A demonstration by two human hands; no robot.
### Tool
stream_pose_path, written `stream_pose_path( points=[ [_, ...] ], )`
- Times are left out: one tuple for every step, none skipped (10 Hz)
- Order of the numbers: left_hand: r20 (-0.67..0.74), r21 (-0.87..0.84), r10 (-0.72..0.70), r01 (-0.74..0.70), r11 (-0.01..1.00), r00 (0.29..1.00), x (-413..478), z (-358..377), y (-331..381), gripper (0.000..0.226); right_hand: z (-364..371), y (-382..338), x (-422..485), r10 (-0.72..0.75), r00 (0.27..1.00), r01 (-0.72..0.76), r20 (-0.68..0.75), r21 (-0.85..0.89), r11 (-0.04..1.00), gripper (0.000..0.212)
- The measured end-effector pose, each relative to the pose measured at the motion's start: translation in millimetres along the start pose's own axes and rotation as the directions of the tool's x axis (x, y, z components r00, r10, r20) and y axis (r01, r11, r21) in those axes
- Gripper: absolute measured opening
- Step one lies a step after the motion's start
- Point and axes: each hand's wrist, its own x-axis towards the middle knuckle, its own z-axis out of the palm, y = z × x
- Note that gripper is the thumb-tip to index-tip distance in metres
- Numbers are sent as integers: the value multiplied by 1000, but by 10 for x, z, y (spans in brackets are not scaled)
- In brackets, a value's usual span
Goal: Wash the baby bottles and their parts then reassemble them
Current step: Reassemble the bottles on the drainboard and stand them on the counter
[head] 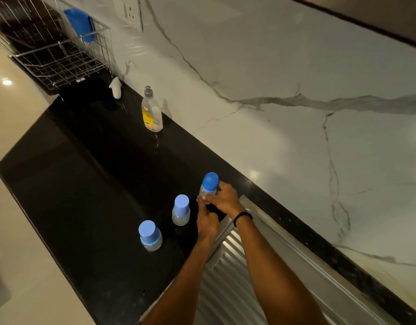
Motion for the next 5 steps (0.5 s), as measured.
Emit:
stream_pose_path(
  points=[
    [-46, 56, 18, -16, 998, 999, 75, 10, -104, 47, 23, 29, -12, 7, 1000, -7, 4, 13, 1000, 55],
    [-76, 116, 69, -60, 991, 995, 57, 21, -98, 28, 38, 48, -23, 9, 1000, -9, 4, 37, 999, 56],
    [-27, 115, 40, -37, 993, 999, -182, 53, 67, 33, 23, 67, -99, 19, 1000, -20, 17, 30, 999, 63],
    [-17, 191, 54, -49, 980, 998, -261, 35, 48, 43, 40, 71, -140, 17, 1000, -18, 19, 46, 999, 67],
    [4, 241, 76, -75, 968, 997, -376, 4, 20, 48, 42, 86, -238, 27, 1000, -27, 4, 51, 998, 69]
  ],
)
